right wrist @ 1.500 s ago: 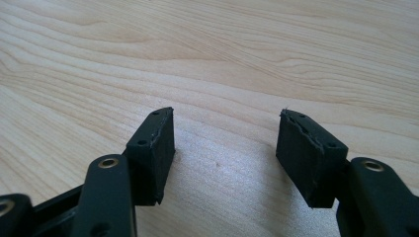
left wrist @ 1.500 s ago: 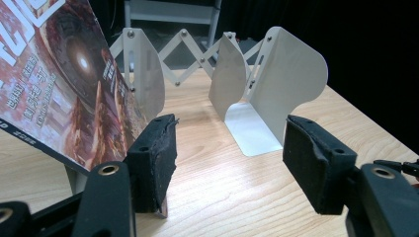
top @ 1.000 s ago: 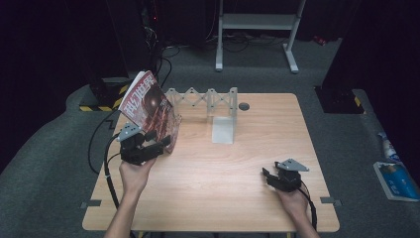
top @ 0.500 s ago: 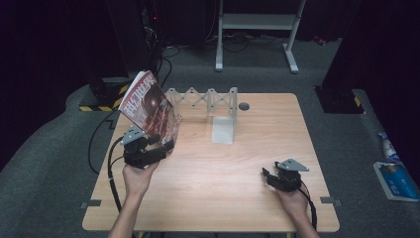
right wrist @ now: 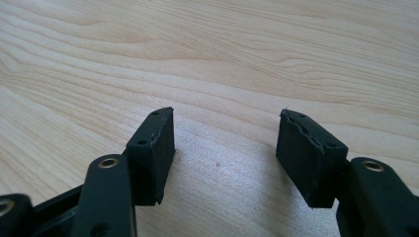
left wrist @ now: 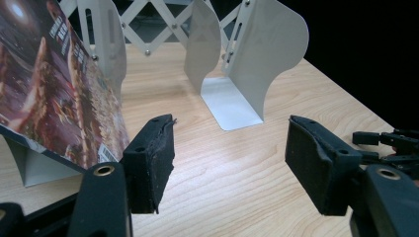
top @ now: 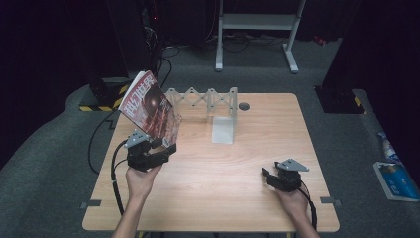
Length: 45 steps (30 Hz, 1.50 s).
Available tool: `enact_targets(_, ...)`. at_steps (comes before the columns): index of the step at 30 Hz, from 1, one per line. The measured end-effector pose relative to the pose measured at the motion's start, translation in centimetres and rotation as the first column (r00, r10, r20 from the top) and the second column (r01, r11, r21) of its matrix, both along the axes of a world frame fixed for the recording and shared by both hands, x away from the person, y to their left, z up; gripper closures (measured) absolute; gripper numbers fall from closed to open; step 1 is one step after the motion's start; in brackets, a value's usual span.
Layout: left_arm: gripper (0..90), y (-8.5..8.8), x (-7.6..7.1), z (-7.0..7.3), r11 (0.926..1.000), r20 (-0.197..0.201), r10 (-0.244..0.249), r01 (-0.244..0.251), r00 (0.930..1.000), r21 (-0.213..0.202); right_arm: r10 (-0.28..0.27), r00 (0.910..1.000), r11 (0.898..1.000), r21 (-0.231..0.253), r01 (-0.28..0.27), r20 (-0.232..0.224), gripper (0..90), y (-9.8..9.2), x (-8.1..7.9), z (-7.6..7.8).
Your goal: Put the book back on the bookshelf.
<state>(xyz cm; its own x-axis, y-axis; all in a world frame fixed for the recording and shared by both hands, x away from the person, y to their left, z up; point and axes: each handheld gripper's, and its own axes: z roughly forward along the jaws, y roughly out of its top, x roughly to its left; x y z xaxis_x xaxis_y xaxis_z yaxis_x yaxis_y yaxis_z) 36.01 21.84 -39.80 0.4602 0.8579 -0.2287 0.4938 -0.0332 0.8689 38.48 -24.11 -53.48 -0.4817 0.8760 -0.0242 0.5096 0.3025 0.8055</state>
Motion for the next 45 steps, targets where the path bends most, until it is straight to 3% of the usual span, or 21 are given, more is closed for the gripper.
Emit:
enact_targets(17, 36.0, 0.0, -0.3, -1.5, 0.9999, -0.022, 0.003, -0.003, 0.9997, -0.013, 0.000, 1.0000, 1.000, -0.002, 0.000, 0.002, 39.8, 0.0, 0.0, 0.0)
enact_targets(22, 36.1, 0.0, -0.3, -1.8, 1.0000, -0.031, -0.003, 0.003, 0.9995, 0.009, 0.000, 1.0000, 1.000, -0.001, 0.000, 0.001, 39.8, 0.0, 0.0, 0.0)
enact_targets(45, 36.1, -0.9, -0.6, -3.8, 0.9991, -0.054, -0.007, 0.009, 0.9985, 0.041, 0.000, 1.0000, 1.000, 0.000, 0.000, 0.000, 39.8, 0.0, 0.0, 0.0)
